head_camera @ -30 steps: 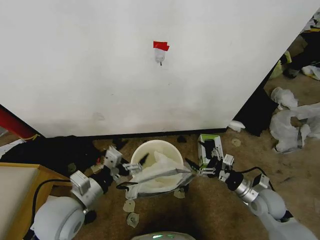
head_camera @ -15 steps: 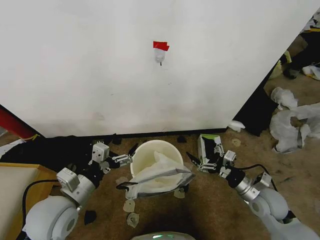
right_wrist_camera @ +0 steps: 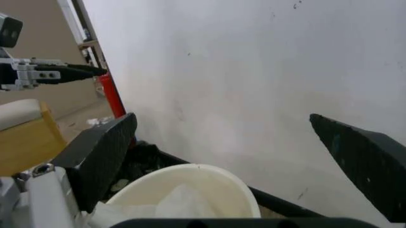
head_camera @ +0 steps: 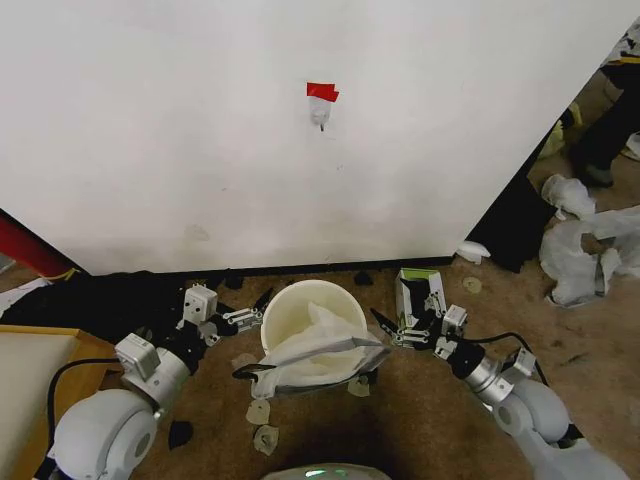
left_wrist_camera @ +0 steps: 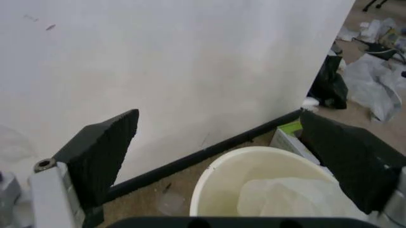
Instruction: Place the garbage bag over the trash bin.
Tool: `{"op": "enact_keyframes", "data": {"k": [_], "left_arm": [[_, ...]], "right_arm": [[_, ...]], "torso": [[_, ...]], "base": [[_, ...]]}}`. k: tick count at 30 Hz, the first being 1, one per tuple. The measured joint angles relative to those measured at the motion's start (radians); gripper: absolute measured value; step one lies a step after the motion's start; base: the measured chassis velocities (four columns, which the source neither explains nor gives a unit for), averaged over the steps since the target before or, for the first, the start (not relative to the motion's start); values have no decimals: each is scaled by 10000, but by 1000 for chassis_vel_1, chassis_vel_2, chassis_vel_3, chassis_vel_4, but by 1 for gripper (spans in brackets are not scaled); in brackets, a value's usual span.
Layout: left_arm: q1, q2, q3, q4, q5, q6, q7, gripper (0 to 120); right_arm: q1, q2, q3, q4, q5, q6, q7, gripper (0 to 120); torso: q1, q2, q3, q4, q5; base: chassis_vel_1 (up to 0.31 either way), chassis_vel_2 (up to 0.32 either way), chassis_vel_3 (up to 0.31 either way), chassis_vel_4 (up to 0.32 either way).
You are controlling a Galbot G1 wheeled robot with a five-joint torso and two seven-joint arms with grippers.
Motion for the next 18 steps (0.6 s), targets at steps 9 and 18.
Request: {"op": "enact_keyframes", "data": {"k": [9,18], "left_arm": [[-280,176,237,77,-32,180,2,100],[-388,304,383,34,-55,255,29,100]], "right_arm": [[-2,-51,99,22,116,92,20,100],[-27,168,138,62,57,179,11,100]], "torso": [[0,0,0,-1,0],[0,0,-2,1,1]], "base": [[0,0,0,0],[0,0,0,0]]}}
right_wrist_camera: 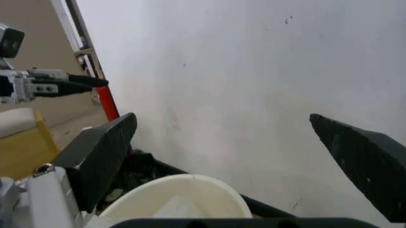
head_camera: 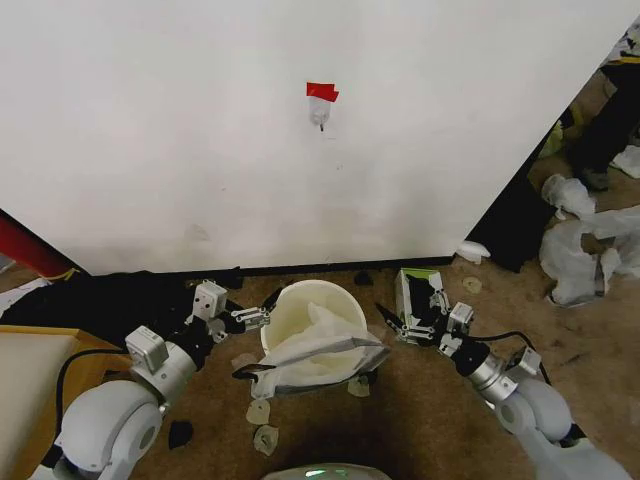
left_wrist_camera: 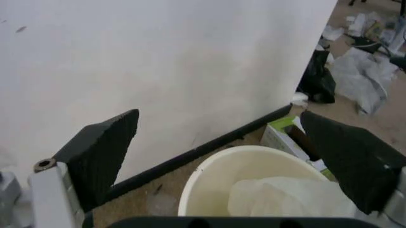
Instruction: Place the garbage bag over the trash bin.
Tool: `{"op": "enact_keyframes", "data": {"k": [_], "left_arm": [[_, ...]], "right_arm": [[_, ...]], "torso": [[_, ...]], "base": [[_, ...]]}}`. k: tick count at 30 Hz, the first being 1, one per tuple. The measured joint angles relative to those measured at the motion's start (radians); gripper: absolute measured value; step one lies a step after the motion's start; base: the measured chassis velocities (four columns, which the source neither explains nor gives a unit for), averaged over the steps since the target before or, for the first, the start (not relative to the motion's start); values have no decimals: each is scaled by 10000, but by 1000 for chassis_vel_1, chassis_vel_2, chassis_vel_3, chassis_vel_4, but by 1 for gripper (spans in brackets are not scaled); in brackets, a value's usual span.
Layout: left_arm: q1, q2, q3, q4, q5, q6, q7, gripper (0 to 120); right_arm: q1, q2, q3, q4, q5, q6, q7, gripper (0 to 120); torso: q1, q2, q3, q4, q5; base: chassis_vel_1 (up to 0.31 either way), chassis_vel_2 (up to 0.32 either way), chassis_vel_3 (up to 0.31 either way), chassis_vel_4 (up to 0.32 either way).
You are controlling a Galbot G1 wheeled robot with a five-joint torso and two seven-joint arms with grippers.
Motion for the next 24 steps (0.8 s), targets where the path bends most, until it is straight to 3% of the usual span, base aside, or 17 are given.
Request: {"op": "enact_keyframes", "data": {"k": [10,13,17,24], "left_arm": [[-1039,832,497,1027,102,749,1360,100],[-1122,863,555,1124,-29,927,1437,100],[-1406,916,726,1631,86,1405,1624,100],[-1812,978,887,2142,543,2058,1627,100]], "right_arm": [[78,188,-28,307,-340,7,-8,100],[160,197,-43,280,-498,22,2,100],[446,188,39,46,-2131,585,333,100],[679,52,257,145,-2490,673,679,100]], "torso": [[0,0,1,-1,-1],[0,0,0,2,-1],[0,-1,1,-2,1],[0,0,1,-1,-2]], "base": [[0,0,0,0],[0,0,0,0],[0,0,0,0],[0,0,0,0]]}}
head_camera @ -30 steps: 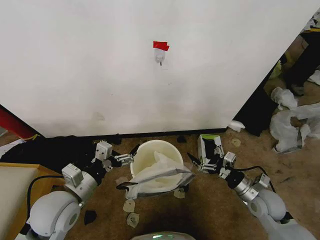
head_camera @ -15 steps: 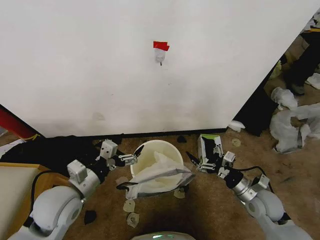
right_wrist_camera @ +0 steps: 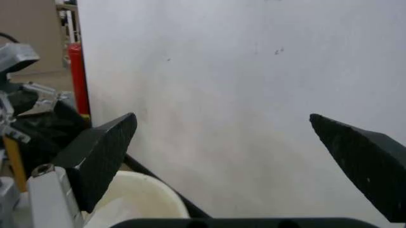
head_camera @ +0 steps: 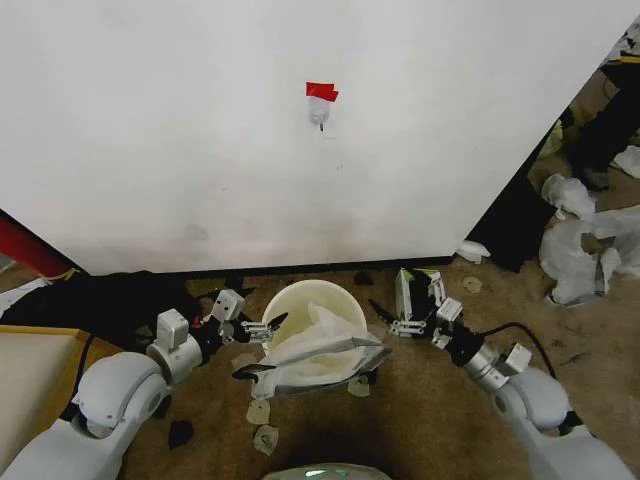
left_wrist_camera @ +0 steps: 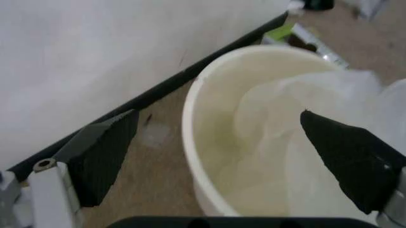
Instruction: Place the garbage bag over the trash bin.
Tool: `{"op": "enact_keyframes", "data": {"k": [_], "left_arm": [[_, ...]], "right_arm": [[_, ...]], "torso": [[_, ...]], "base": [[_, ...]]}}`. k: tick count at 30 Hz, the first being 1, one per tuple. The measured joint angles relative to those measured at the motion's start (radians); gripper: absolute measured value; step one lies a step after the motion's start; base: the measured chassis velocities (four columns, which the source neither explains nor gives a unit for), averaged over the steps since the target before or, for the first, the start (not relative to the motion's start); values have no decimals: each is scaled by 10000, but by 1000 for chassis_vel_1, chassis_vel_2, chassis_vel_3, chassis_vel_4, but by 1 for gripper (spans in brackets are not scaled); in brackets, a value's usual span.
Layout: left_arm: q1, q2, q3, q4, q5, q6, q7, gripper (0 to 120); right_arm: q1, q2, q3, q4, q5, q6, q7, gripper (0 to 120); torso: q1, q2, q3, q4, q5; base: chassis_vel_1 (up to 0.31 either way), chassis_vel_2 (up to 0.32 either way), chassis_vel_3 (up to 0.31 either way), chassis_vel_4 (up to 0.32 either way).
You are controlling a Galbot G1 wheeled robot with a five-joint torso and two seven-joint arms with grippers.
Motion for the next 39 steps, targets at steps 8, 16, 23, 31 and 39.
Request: {"op": "enact_keyframes", "data": {"k": [8,16,23,31,39], "left_arm": [[-830,-303,215,815,309,294,-410,100],[-1589,-682,708,1365,453,461,-470,100],[-1984,-1173,1348,1969,1114,593,-491,100],[-2451,-1289,1697,2743,1280,770,-551,100],[-2824,-1729,2189,2542,1074,2029,-1229,88]], "right_arm": [[-102,16,124,-67,-101,99,41,100],[-237,221,166,99,-142,112,47,100],[-314,341,219,149,-208,88,108,100],[-416,441,161,376,-129,-86,105,100],[-410,494,89,392,-53,-122,96,100]], "torso": [[0,0,0,0,1],[0,0,0,0,3],[0,0,0,2,2],[0,0,0,2,2],[0,0,0,-1,2]], "base": [[0,0,0,0],[0,0,0,0],[0,0,0,0],[0,0,0,0],[0,0,0,0]]}}
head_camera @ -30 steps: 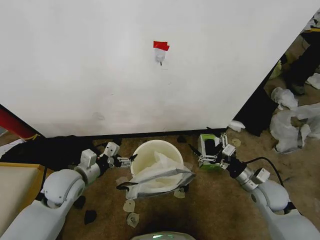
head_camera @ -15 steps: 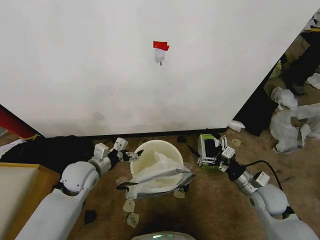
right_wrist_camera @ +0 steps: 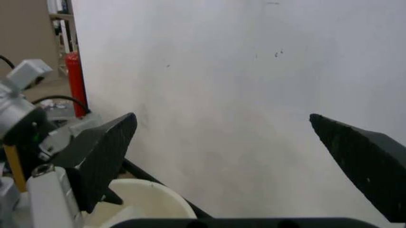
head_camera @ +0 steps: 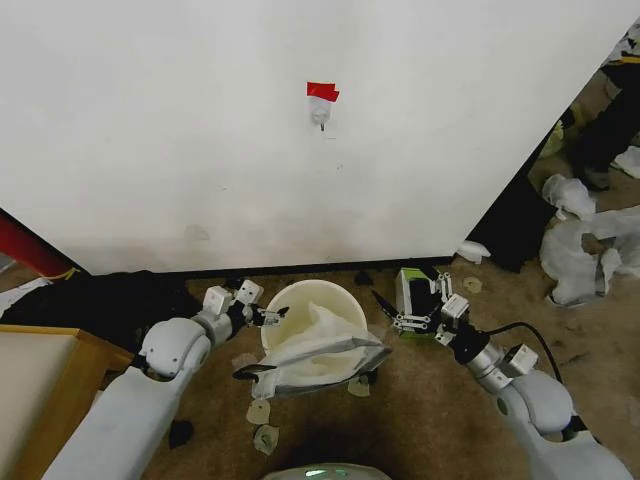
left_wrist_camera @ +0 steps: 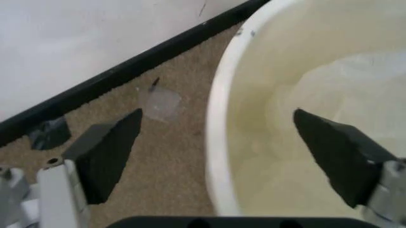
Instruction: Place the garbage bag over the trash bin.
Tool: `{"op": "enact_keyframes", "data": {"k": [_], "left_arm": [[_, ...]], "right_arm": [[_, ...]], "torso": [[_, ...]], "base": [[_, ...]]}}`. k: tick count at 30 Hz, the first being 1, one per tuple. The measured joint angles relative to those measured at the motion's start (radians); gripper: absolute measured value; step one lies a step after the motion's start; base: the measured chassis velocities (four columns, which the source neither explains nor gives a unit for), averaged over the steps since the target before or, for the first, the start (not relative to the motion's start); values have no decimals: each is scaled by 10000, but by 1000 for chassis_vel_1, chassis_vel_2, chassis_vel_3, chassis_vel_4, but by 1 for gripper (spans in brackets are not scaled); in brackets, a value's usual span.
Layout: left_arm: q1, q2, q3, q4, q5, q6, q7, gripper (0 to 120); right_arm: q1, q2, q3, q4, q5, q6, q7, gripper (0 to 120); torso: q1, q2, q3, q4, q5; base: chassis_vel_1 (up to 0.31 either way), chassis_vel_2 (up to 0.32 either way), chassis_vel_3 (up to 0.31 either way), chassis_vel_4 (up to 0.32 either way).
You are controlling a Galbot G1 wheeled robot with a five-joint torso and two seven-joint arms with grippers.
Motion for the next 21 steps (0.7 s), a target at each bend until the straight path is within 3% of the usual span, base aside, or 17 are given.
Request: {"op": "enact_keyframes", "data": {"k": [7,13,17,19,21], "left_arm": [[-225,-390,255,711,466,51,-193,60],[-129,-398,107,671,516,70,-224,43],[40,-431,-152,495,261,286,-467,23],[50,-431,-167,483,241,302,-475,22],[215,-480,-313,344,18,396,-637,11]], "right_arm": [[-141,-32,37,104,0,46,-47,100],[-245,-63,84,126,4,121,-102,100],[-223,-16,8,176,-28,120,-146,100],[-217,-11,2,176,-35,121,-150,100],[-177,21,-48,175,-80,117,-176,100]], "torso": [[0,0,0,1,-1],[0,0,0,2,0],[-1,0,0,0,-1],[-1,0,0,0,-1],[-1,0,0,2,0]], "base": [[0,0,0,0],[0,0,0,0],[0,0,0,0],[0,0,0,0],[0,0,0,0]]}}
